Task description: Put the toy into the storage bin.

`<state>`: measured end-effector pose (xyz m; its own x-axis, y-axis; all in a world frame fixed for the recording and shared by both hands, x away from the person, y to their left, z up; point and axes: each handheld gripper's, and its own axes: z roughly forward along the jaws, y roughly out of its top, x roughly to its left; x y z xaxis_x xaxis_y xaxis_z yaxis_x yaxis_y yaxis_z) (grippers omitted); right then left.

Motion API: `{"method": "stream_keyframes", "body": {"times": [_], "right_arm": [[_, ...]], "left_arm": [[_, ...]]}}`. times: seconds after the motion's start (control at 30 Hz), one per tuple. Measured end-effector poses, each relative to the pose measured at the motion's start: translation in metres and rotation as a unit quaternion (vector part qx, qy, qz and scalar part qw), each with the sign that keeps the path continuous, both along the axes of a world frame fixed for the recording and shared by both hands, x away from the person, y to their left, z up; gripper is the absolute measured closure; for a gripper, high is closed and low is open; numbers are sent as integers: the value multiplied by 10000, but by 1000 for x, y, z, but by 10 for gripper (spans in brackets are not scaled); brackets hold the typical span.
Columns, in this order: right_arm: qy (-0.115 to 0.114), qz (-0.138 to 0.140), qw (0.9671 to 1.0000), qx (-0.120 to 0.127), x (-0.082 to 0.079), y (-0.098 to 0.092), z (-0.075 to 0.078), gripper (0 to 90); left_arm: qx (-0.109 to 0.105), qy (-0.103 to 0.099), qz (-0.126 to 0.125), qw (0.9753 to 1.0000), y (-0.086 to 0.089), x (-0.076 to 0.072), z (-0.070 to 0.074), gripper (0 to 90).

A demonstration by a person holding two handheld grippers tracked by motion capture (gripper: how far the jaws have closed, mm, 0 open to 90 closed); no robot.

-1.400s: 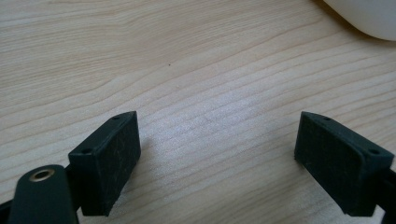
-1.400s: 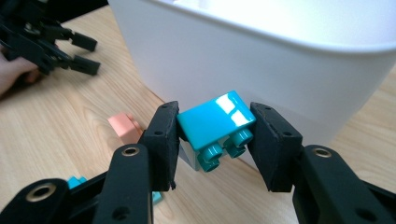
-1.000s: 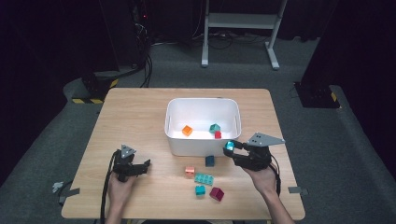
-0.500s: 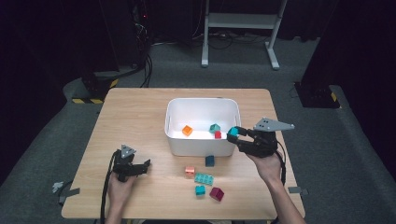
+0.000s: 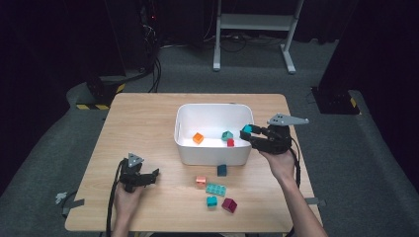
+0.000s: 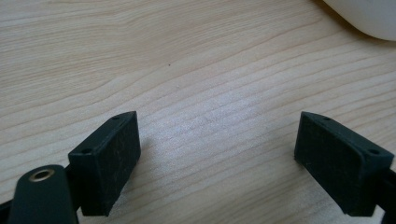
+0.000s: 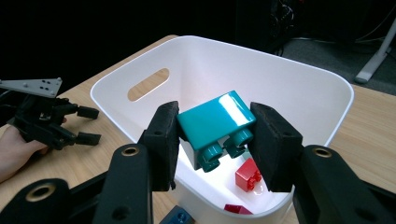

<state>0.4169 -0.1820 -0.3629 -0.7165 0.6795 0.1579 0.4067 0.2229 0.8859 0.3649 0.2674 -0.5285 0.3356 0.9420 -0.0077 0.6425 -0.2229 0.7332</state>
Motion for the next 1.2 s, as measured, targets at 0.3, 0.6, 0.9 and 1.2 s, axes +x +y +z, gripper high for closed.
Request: {"method": "stream_keyframes", "body": {"times": [0.3, 0.6, 0.9, 1.2], "right_arm": [[107, -119, 9998, -74, 17, 7, -2, 543], [213, -253, 9993, -199, 30, 12, -11, 543], [302, -348, 9980, -434, 41, 19, -21, 541], [308, -320, 9980, -455, 45, 21, -25, 461]], "left_arm": [[-1, 0, -1, 10000, 0, 0, 0, 144], [3, 3, 0, 10000, 0, 0, 0, 144], [0, -2, 0, 10000, 0, 0, 0, 144], [-3, -2, -1, 10000, 0, 0, 0, 144]]}}
